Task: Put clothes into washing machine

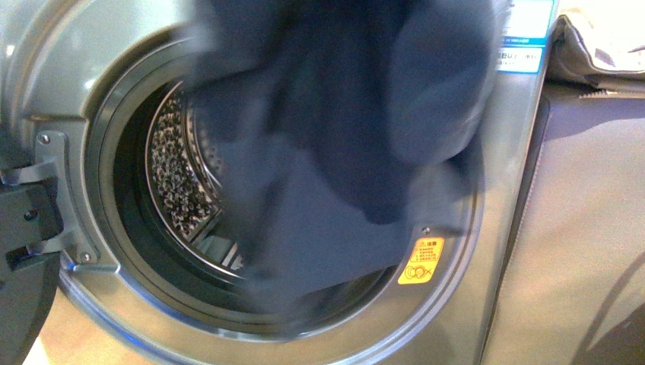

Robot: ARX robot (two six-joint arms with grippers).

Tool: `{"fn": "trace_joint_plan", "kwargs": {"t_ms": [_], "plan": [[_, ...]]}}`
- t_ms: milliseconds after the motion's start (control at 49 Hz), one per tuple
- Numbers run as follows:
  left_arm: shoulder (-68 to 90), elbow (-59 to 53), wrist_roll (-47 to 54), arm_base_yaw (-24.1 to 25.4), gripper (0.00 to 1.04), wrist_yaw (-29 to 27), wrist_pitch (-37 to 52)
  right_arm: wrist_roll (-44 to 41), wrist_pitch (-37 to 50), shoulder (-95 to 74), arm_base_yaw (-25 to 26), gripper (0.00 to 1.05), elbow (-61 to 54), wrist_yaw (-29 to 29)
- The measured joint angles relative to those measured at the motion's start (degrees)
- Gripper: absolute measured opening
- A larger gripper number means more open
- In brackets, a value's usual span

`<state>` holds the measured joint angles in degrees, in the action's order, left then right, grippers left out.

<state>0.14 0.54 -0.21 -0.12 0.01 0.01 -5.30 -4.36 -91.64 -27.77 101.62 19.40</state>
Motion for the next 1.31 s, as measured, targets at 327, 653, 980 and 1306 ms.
{"fn": "trace_joint_plan", "kwargs": {"t_ms": [327,653,980,1306], "plan": [[0.0,0.0,0.0,0.0,0.98,0.0,0.0,2.1,2.4,-0.9,-3.3,0.09,-0.1,1.7],[0.0,0.0,0.0,0.0,0.98,0.0,0.0,2.3,2.5,-0.9,-3.3,0.09,-0.1,1.7],[0.0,0.0,0.0,0.0,0.98,0.0,0.0,2.3,2.5,-0.9,-3.3,0.09,-0.1,1.7],[8.9,1.3,-7.5,5.5,0.98,23.5,6.1,2.3,2.5,-0.9,-3.3,0.09,-0.1,1.6]]}}
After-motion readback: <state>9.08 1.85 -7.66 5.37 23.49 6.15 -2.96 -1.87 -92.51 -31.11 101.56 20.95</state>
